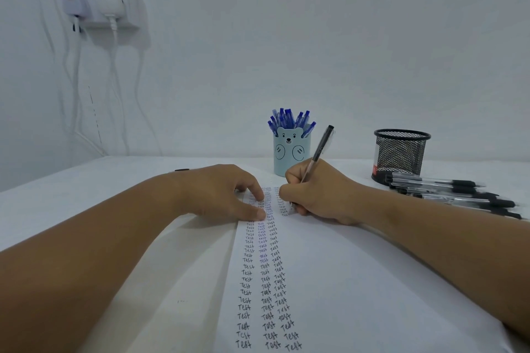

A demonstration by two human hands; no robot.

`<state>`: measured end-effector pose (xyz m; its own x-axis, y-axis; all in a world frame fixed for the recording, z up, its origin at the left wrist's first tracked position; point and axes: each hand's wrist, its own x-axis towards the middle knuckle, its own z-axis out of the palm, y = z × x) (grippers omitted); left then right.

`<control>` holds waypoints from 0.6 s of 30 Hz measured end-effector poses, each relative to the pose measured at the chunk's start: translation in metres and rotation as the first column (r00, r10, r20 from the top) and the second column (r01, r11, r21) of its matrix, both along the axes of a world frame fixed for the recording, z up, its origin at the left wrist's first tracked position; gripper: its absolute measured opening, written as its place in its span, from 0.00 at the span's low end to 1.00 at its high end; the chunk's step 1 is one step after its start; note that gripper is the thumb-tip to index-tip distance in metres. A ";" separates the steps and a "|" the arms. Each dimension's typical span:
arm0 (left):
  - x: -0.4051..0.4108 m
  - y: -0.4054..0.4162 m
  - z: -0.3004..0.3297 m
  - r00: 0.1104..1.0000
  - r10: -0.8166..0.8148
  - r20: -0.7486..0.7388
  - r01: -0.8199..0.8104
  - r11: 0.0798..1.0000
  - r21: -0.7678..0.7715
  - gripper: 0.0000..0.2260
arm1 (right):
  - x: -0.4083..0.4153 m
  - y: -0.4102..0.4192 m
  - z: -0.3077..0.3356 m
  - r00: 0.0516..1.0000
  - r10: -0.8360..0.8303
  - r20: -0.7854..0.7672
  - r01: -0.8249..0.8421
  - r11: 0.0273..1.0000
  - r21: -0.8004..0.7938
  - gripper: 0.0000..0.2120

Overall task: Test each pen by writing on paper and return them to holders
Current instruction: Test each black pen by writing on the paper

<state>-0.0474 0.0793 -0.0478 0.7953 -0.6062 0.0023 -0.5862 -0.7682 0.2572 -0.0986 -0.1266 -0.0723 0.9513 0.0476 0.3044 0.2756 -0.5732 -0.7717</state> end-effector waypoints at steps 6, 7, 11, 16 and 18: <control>-0.001 -0.001 0.000 1.000 0.004 0.014 -0.004 1.000 -0.004 0.19 | 0.001 0.001 0.000 1.000 0.000 0.000 0.000 1.000 -0.009 0.18; -0.001 -0.001 0.000 1.000 0.004 0.009 -0.004 1.000 -0.007 0.19 | 0.001 0.002 0.000 1.000 0.000 0.006 0.000 1.000 -0.014 0.17; -0.001 0.000 0.000 1.000 0.004 0.003 -0.004 1.000 -0.010 0.19 | 0.001 0.001 -0.002 0.999 -0.001 0.032 0.002 0.999 -0.033 0.17; 0.000 0.000 0.000 1.000 -0.010 0.007 0.010 1.000 -0.004 0.19 | 0.000 -0.001 -0.001 1.000 -0.007 0.028 0.001 0.978 0.210 0.21; 0.001 0.002 -0.001 1.000 -0.016 0.007 0.016 1.000 -0.013 0.19 | 0.001 -0.002 0.002 0.998 -0.021 0.061 0.002 0.952 0.305 0.22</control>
